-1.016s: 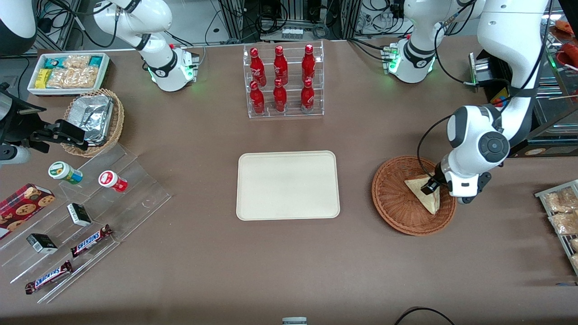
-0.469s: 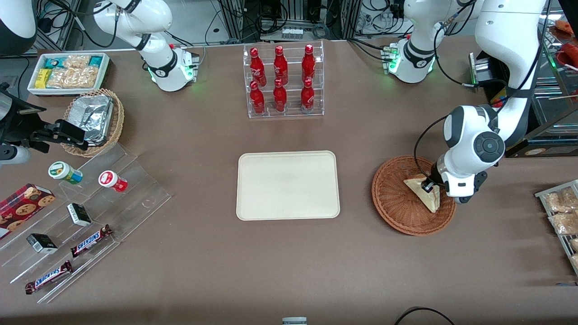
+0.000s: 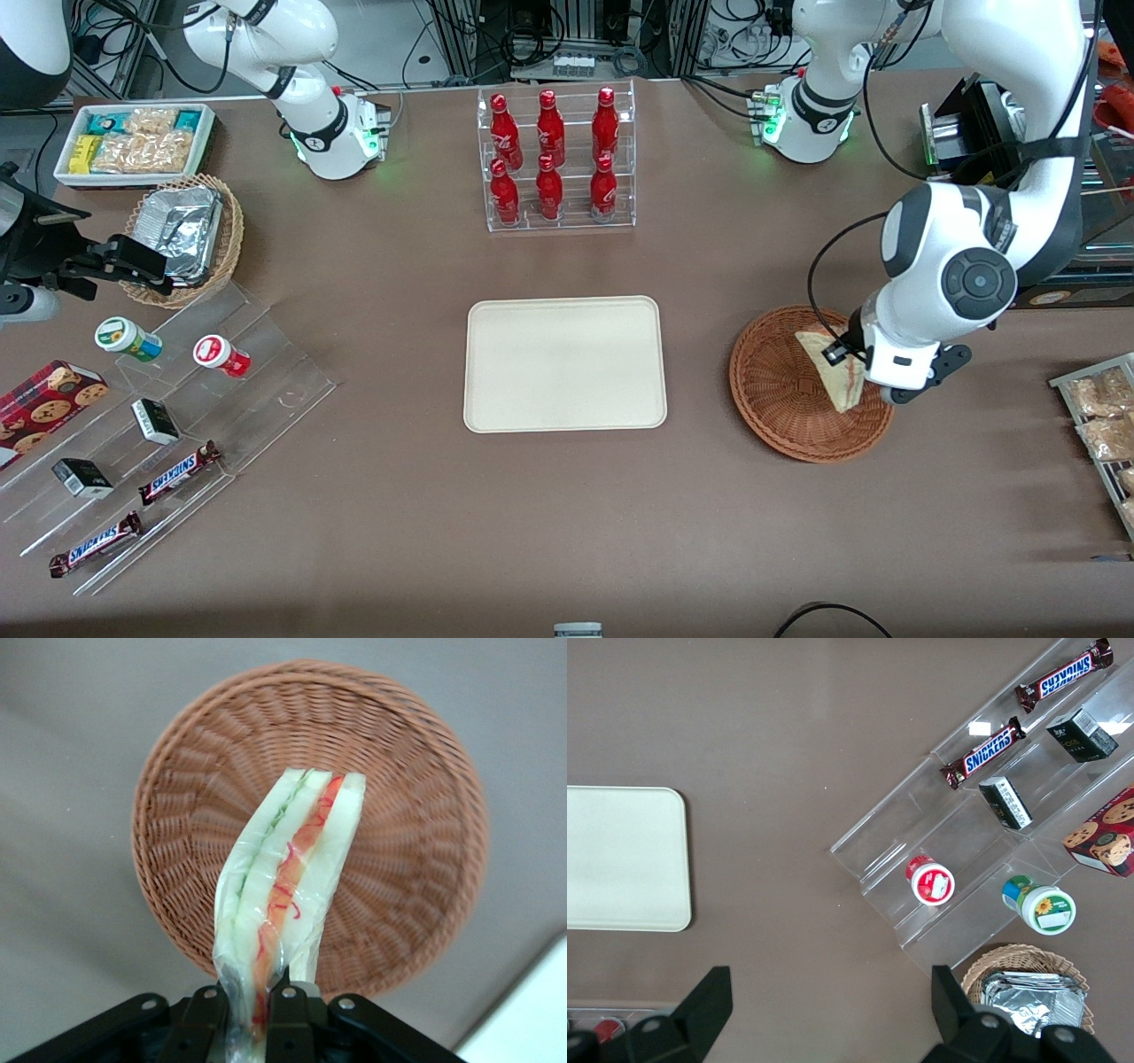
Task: Place sandwich from basket to tray
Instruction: 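Lift the sandwich and carry it over the white tray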
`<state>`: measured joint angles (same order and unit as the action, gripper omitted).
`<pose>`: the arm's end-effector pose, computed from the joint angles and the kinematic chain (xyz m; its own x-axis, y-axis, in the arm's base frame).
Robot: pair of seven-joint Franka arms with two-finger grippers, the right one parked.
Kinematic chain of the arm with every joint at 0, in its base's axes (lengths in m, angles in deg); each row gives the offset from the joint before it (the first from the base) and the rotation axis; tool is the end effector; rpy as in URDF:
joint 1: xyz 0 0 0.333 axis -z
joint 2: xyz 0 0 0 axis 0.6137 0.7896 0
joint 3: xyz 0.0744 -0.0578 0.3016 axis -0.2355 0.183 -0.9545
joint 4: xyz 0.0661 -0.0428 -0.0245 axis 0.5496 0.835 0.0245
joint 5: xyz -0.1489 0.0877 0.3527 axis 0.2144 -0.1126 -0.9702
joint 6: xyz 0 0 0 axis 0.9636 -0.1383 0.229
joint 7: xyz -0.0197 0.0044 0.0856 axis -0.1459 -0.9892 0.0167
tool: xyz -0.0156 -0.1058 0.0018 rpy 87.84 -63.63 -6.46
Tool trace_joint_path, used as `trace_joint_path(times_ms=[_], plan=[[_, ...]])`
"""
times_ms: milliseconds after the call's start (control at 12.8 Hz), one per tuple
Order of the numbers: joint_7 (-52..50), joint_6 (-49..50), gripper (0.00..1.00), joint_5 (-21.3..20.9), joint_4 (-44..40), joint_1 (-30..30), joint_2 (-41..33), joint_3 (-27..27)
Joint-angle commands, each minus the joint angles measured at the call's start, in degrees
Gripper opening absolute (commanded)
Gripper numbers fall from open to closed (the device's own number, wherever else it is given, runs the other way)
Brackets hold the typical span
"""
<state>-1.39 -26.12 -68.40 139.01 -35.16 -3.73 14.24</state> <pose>0.5837 -0.1182 0.3736 0.8799 0.4626 -0.1086 0.4524 -0.8855 -0.1062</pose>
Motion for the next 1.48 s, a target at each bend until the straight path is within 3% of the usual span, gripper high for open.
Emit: trace_joint_path(times_ms=[0,391,625,703,938,1406], plan=[[1.8,2.0,0.00,-0.7,-3.2,0.2,0.1,6.0],[0.6,-1.3,0.00,-2.2,-4.1,0.3,4.1,18.5],[-10.9,-1.4,0.00,-10.6,-6.0,0.5,9.9,25.4],[-16.1,-1.3,0.00,-13.5,-7.8,3.1,12.7,26.6],[-27.0,-0.9,0.00,-20.8,-12.3,8.5,19.1,26.5],[-34.2,-0.6,0.00,-25.6,-17.7,16.9,24.6,23.2]])
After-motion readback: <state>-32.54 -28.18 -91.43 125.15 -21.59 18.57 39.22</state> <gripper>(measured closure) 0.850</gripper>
